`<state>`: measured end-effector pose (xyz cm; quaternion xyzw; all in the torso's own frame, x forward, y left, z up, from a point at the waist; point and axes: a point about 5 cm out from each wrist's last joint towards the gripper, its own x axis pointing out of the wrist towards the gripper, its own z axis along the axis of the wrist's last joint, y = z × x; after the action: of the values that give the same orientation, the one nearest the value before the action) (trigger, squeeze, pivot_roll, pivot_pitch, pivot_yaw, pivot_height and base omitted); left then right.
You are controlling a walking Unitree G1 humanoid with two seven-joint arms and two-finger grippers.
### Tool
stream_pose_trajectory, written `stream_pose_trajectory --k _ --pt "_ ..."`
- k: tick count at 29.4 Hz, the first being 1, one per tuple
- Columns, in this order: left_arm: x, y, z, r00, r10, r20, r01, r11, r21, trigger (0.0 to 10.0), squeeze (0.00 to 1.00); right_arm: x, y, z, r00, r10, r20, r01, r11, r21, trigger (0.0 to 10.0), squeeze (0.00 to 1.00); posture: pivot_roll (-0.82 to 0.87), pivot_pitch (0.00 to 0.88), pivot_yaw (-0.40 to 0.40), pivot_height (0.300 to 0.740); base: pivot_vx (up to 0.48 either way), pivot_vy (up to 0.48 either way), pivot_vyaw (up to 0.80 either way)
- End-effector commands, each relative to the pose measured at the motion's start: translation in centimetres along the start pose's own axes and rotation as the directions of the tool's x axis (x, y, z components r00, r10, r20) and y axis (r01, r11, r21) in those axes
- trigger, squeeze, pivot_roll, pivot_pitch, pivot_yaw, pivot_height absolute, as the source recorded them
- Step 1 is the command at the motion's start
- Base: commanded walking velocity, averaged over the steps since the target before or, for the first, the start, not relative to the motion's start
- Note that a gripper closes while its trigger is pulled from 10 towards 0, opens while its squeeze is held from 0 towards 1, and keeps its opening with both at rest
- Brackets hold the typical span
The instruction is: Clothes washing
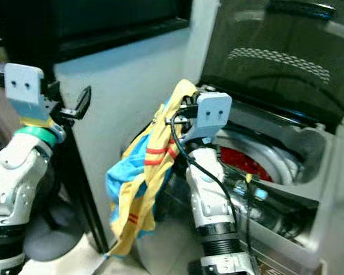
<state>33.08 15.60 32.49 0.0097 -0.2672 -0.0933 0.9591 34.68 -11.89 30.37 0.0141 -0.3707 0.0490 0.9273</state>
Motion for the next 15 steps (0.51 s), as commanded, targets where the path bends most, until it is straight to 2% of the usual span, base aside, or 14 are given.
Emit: stream_pose_trajectory --k 1,15 --pt "-0.15 0.05 -0.27 1.0 -0.001 -0.011 0.001 1.0 0.008 10.0 0.0 0.28 0.13 0.92 0.999 -0.004 0.051 0.004 1.0 0.004 10.0 0.0 0.02 0.024 0.04 0.74 0.0 0.0 -0.8" --pt "-0.34 -0.03 -0.88 1.0 0.004 -0.031 -0.004 1.0 0.0 10.0 0.0 0.25 0.14 0.74 0.998 -0.029 0.05 0.028 1.0 0.008 10.0 0.0 0.02 0.027 0.041 0.74 0.0 0.0 -0.8"
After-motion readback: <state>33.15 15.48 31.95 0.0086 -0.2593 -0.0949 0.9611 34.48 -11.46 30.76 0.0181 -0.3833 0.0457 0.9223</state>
